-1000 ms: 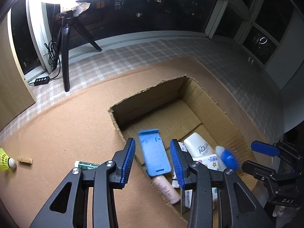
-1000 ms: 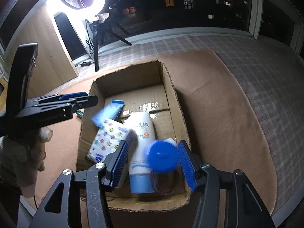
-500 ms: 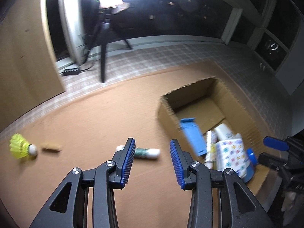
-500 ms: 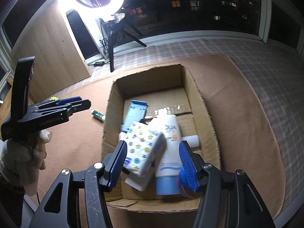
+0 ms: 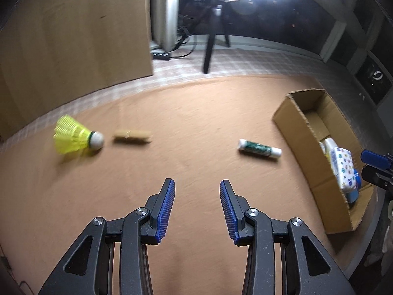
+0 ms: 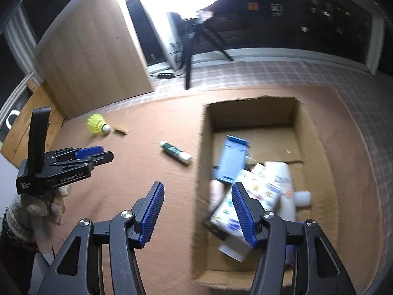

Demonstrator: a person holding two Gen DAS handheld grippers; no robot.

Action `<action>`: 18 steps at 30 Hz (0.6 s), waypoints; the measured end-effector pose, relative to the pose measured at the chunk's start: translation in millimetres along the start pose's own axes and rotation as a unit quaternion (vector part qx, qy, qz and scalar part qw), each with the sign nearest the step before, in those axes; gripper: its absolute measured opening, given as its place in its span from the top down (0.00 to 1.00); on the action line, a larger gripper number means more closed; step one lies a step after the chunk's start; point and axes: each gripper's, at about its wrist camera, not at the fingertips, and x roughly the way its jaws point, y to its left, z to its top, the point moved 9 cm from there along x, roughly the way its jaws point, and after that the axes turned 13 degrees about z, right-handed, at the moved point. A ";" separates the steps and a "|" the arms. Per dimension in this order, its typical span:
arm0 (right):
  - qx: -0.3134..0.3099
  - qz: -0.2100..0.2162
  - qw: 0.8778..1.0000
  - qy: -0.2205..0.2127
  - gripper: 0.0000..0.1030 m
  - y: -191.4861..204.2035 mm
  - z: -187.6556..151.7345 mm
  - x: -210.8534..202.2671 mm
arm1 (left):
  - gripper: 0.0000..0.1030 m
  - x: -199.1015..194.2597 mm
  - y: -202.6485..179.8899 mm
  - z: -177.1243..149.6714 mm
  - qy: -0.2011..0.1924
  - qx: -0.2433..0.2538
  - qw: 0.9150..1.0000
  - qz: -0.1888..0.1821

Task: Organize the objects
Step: 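Grasp the wooden clothespin with the left gripper while the right approaches the glue stick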

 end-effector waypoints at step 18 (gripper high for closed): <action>-0.034 0.026 0.997 0.067 0.48 40.6 41.8 83.0 | 0.57 33.8 70.1 52.0 0.013 -0.055 0.998 0.013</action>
